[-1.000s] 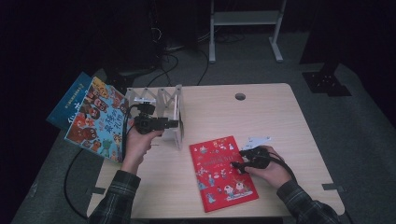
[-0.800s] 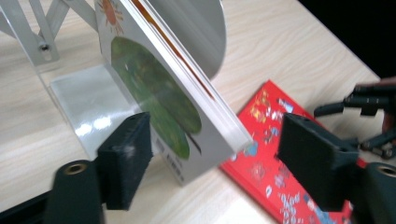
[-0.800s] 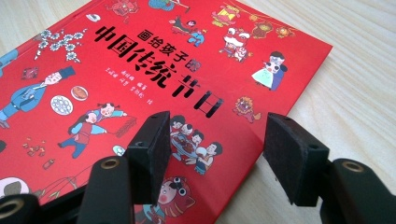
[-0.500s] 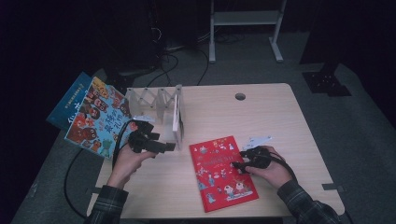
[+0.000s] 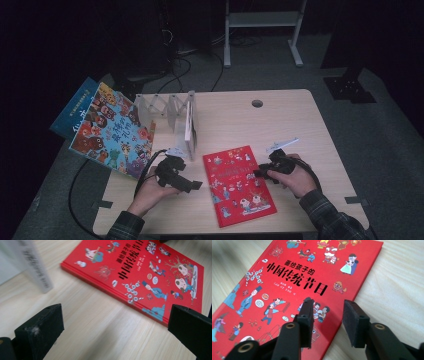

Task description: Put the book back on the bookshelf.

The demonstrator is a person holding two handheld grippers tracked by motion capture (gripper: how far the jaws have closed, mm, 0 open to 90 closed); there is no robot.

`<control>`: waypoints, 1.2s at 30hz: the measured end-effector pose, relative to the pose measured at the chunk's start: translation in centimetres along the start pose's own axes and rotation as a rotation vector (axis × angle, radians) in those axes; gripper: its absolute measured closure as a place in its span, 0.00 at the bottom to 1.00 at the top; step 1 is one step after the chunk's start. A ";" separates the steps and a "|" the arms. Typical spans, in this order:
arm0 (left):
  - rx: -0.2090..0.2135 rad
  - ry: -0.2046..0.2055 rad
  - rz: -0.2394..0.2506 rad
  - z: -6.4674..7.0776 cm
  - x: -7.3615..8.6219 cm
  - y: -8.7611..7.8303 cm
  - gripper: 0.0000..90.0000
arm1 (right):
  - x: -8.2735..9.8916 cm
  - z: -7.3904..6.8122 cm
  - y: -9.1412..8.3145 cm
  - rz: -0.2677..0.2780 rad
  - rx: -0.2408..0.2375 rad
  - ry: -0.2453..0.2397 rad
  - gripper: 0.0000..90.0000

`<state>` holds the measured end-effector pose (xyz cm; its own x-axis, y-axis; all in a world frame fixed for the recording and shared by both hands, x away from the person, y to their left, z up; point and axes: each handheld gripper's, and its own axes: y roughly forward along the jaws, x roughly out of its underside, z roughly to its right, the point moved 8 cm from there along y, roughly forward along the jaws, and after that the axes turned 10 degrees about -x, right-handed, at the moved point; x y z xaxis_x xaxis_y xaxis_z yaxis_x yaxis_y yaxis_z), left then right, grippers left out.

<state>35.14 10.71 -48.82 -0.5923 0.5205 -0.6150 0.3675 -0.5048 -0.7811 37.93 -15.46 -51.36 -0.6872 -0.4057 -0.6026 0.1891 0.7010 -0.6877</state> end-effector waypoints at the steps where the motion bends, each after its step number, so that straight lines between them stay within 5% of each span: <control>1: 0.000 -0.001 -0.002 0.1 0.1 0.4 0.00 | 0.0 0.1 0.0 -0.003 -0.009 0.014 0.69; 14: -0.017 0.047 -0.011 1.8 -0.4 3.8 0.00 | -0.1 1.4 0.2 -0.044 -0.097 0.154 0.76; 24: -0.005 0.100 -0.050 3.3 -0.2 5.9 0.00 | -0.1 2.2 0.4 -0.075 -0.137 0.211 0.77; 36: -0.020 0.104 -0.019 2.7 -1.1 6.3 0.00 | 0.1 2.4 0.5 -0.102 -0.183 0.280 0.79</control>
<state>36.15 5.06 -52.71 -0.5219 0.5994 -0.6069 0.3715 -0.4808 -0.7942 39.66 -16.58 -52.74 -0.8666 -0.3206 -0.3823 -0.0025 0.7690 -0.6392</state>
